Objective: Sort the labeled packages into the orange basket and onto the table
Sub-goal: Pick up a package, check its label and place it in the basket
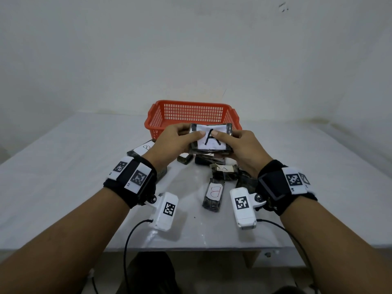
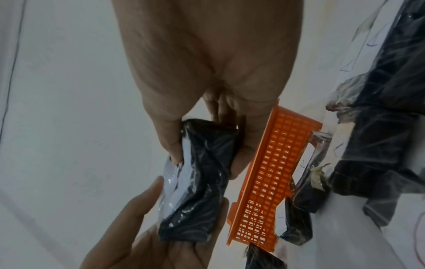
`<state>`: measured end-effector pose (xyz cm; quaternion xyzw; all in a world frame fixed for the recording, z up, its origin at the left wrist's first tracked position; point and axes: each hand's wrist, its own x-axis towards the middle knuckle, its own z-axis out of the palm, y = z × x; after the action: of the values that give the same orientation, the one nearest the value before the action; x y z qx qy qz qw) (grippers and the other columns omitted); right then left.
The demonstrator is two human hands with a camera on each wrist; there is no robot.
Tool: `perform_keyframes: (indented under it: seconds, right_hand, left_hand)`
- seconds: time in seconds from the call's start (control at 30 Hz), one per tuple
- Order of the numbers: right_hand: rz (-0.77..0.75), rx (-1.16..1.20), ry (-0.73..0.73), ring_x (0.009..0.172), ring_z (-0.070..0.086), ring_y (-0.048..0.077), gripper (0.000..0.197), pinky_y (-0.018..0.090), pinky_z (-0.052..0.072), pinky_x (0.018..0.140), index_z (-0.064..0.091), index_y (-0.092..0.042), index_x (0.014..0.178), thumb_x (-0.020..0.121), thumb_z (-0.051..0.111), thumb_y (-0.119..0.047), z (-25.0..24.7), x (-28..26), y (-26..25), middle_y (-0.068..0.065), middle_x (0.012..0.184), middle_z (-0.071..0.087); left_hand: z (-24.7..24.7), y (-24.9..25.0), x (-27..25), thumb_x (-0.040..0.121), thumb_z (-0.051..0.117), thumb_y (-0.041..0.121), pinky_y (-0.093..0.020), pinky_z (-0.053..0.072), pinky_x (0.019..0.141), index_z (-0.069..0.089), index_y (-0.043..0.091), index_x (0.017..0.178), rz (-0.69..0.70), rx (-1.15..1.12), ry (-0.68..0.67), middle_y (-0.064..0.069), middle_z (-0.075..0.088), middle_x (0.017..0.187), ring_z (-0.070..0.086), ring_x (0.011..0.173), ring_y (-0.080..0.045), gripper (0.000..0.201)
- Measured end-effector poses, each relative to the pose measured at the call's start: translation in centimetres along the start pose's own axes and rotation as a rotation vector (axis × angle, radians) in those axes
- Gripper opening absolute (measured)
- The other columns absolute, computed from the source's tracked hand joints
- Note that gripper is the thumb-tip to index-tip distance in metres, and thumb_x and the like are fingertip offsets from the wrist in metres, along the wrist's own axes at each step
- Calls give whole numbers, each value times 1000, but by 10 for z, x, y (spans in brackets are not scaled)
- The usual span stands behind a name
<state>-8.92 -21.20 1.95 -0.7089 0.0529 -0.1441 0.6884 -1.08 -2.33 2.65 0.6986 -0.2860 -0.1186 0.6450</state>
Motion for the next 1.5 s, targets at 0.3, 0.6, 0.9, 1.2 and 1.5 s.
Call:
perform_keyframes:
  seconds: [0.3,0.6,0.9,1.2,1.5]
  right_hand:
    - [-2,-49,-24,103,76,30,36,45,61,95,70,-2,120,85,81,-6,-3,-4,2,12,112,78]
    - [-41,-28,-9,107,74,33,32,56,54,103,75,-7,116,91,77,-27,-5,-4,3,14,113,78]
    - [-56,-61,-40,109,73,35,37,56,55,102,72,-3,119,84,78,-14,-7,-7,3,19,115,76]
    - [95,24,-93,103,70,30,38,45,57,98,65,-9,126,92,75,-21,-3,-12,-3,10,115,71]
    - [-3,133,-1,106,73,34,31,42,59,97,68,7,119,93,72,-9,-2,-5,-1,24,117,74]
  left_hand:
    - [0,2,-4,98,70,23,-36,63,88,70,10,124,-13,30,-30,-7,78,114,77,102,-24,29]
    - [-1,2,-7,96,71,14,-41,63,92,72,7,121,-49,28,-75,-9,78,114,77,104,-26,26]
    - [-1,2,-8,93,75,19,-45,62,94,73,11,120,-27,23,-21,-7,79,113,76,104,-25,28]
    - [-3,3,-6,84,82,4,-40,58,99,64,15,127,93,174,11,1,75,118,72,110,-15,48]
    - [-3,5,-11,78,87,41,-30,54,97,60,26,135,36,200,-99,8,70,125,67,115,-9,64]
